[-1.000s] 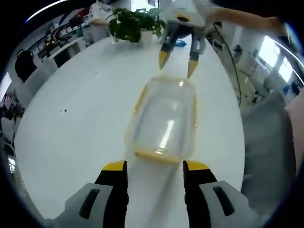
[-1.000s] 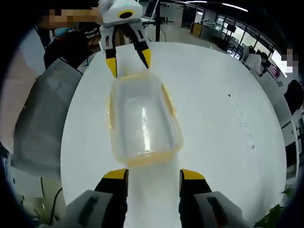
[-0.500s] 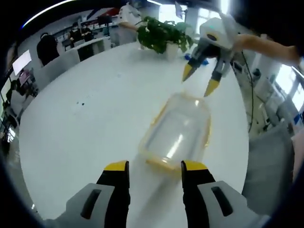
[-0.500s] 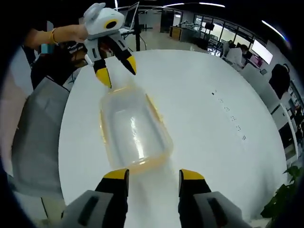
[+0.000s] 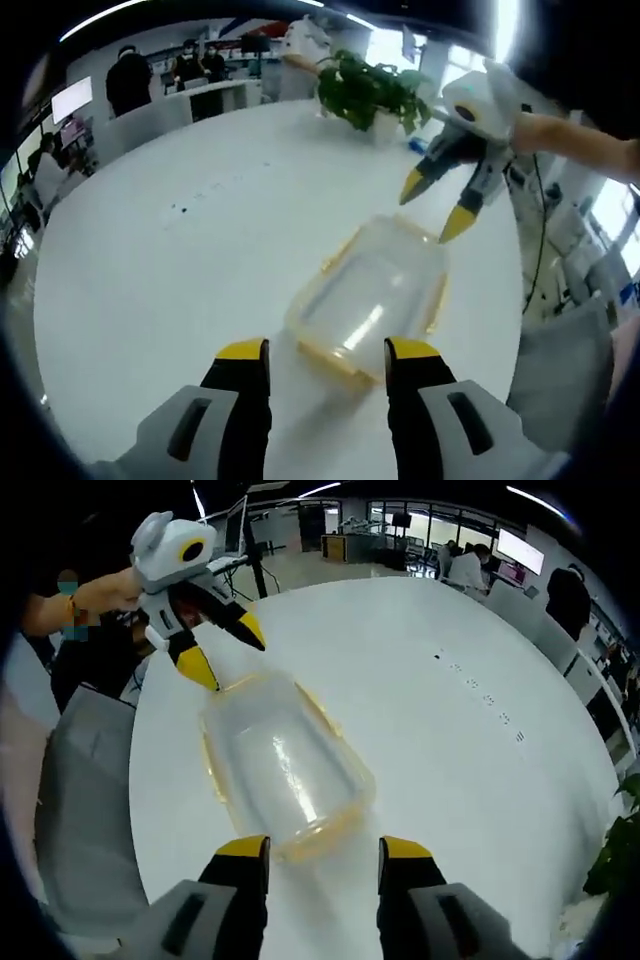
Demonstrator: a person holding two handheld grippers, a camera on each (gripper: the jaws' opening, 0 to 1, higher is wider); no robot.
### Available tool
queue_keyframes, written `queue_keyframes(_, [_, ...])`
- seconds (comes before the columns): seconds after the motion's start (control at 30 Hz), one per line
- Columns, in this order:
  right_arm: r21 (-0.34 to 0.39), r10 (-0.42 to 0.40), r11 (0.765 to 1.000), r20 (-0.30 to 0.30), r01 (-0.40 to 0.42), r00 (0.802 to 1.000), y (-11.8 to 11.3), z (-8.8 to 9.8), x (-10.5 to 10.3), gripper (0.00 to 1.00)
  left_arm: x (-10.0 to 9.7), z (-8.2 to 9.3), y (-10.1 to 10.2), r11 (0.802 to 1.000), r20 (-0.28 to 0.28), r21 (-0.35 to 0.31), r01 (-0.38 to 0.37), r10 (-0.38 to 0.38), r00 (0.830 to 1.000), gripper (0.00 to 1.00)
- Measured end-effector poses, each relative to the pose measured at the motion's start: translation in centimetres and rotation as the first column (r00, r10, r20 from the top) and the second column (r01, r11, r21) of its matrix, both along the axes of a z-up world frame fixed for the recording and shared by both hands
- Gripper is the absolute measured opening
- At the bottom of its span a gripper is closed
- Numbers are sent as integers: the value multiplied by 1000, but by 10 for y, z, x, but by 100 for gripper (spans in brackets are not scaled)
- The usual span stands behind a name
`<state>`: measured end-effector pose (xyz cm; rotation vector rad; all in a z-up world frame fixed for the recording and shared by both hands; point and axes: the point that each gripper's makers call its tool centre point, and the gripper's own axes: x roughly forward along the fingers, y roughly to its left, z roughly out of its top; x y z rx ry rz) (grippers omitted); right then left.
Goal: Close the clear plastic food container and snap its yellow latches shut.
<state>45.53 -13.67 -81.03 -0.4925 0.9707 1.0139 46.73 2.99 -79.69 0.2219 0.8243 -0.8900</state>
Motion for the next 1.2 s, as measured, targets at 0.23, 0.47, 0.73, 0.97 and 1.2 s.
queue_keyframes(0.23, [17, -22, 1000, -12, 23, 1000, 3, -3, -2, 40, -1, -7, 0, 998, -42, -21, -56, 55, 998, 43])
queue_keyframes(0.47, [77, -76, 994, -65, 81, 995, 8, -5, -5, 40, -3, -14, -3, 996, -78, -37, -80, 76, 994, 43])
queue_keyframes(0.73, [122, -137, 981, -101, 149, 985, 10, -7, -1, 40, -4, -19, -3, 992, -107, -66, -109, 102, 989, 43])
queue_keyframes(0.97, [153, -176, 968, -150, 199, 973, 16, -9, -3, 38, -3, -22, -1, 989, -125, -82, -123, 112, 986, 45])
queue_keyframes(1.2, [174, -203, 956, -193, 237, 960, 17, -10, -4, 38, -6, -24, -2, 979, -177, -125, -160, 137, 975, 42])
